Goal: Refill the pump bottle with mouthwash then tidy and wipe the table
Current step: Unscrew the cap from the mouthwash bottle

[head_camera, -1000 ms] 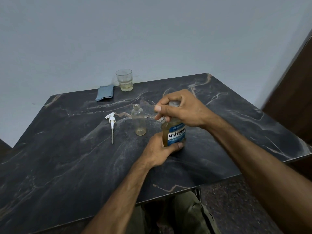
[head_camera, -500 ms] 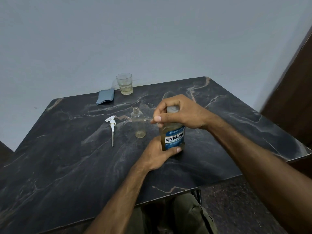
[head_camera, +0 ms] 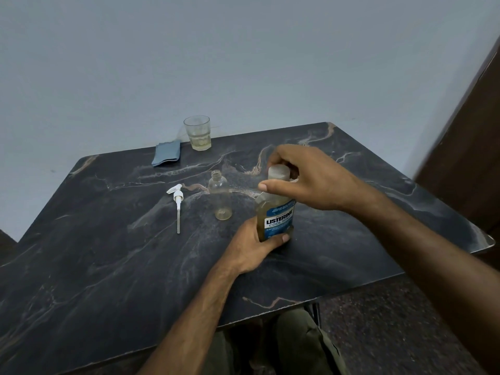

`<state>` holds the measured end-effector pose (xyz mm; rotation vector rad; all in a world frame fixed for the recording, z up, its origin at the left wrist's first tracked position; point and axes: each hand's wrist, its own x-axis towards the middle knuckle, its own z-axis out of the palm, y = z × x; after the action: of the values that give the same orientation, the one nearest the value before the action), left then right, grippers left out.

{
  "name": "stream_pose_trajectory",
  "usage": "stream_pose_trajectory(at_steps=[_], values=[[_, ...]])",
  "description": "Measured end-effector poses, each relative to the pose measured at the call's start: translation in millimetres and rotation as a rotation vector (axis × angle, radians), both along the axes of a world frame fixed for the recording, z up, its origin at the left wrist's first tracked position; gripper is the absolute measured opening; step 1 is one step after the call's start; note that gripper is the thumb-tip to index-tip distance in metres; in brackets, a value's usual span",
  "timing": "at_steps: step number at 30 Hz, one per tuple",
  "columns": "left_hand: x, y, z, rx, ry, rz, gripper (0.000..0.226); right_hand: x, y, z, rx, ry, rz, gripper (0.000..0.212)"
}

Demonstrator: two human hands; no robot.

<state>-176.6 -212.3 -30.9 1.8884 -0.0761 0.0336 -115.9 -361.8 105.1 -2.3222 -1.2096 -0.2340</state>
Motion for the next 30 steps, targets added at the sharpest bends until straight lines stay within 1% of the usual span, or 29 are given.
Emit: stream_pose_trajectory(at_steps=[4,7,9,10,12,13,15,18,21,23,26,28,30], values=[[0,1,0,0.015,-0.003,0.001,0.040,6,-9,11,-0.063,0.171,0.122,0.028],[-1,1,0,0.024,-0.004,0.000,0.036,7,-15,15,-0.115,0.240,0.173,0.038],[-1,1,0,0.030,-0.004,0.005,0.035,6,-17,14,-0.083,0.269,0.147,0.048],[-1,1,0,0.034,-0.005,0.009,0.035,5,-17,13,-0.047,0.253,0.115,0.052],[-1,1,0,0.042,-0.007,0.011,0.035,3,-14,10,0.012,0.154,0.027,0.053],[-1,1,0,0.044,-0.007,0.012,0.035,1,-12,10,0.025,0.103,-0.008,0.051],[-1,1,1,0.049,-0.005,0.016,0.034,-2,-9,11,0.039,0.064,-0.019,0.042],[-1,1,0,0.046,-0.008,0.018,0.035,-3,-9,11,0.069,0.122,0.036,0.031],[-1,1,-1,0.043,-0.007,0.014,0.036,-3,-11,11,0.060,0.207,0.076,0.041],[-1,1,-1,0.040,-0.002,0.015,0.037,-3,-10,10,0.070,0.197,0.074,0.044],[-1,1,-1,0.042,-0.001,0.019,0.036,-4,-8,9,0.086,0.125,0.004,0.045],[-1,1,-1,0.048,-0.001,0.020,0.034,-4,-7,9,0.092,0.131,-0.014,0.043],[-1,1,-2,0.047,-0.004,0.024,0.033,-4,-8,9,0.110,0.170,0.021,0.039]])
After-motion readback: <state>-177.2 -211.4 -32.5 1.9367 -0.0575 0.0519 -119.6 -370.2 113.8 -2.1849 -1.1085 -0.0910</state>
